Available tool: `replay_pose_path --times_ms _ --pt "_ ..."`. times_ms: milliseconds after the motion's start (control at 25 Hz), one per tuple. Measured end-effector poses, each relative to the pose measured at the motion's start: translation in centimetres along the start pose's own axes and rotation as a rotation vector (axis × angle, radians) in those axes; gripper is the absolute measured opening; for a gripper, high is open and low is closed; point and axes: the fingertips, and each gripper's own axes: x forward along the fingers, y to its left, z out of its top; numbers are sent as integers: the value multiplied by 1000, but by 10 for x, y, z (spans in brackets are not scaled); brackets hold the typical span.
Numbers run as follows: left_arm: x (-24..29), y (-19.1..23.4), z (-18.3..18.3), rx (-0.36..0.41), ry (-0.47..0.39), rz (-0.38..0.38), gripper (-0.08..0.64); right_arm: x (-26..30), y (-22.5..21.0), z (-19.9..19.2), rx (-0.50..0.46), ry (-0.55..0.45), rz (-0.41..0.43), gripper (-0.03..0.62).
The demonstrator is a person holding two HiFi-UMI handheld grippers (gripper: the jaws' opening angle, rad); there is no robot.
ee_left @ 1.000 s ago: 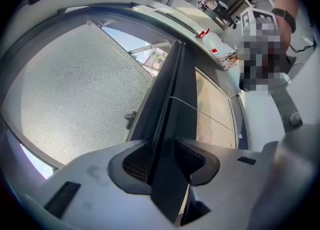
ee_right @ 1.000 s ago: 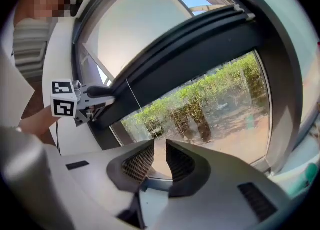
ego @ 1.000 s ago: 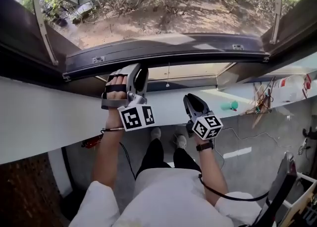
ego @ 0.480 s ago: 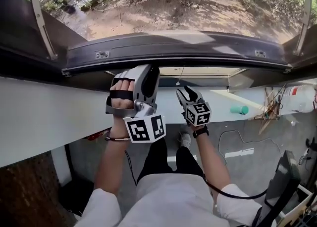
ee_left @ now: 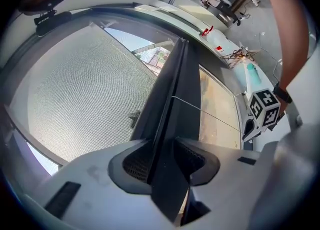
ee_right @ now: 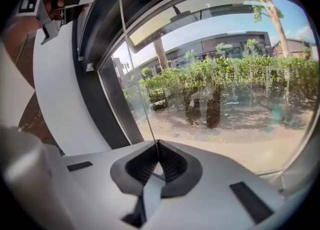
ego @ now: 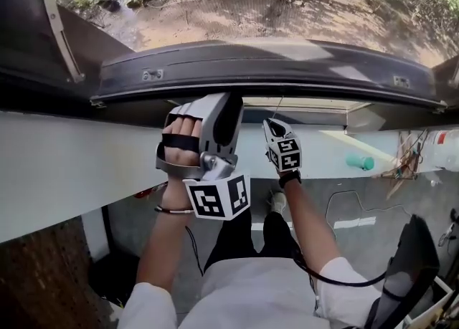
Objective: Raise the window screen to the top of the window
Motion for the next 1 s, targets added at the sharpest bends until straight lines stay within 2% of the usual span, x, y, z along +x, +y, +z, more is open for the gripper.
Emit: replay_pose_path --times_ms 80,280,640,840,1000 --pt "0 0 -1 26 26 -10 126 -6 7 -5 -17 -19 18 -10" --pt "0 -1 -2 57 42 2 121 -28 11 -20 -69 -75 -25 -11" --pt "2 -1 -4 91 102 62 121 -51 4 -38 -96 -84 -25 -11" --pt "2 -3 -3 100 117 54 121 -57 1 -39 -116 -98 -2 -9" --pt "3 -6 -4 147 144 41 121 -50 7 -42 -146 -92 8 -10"
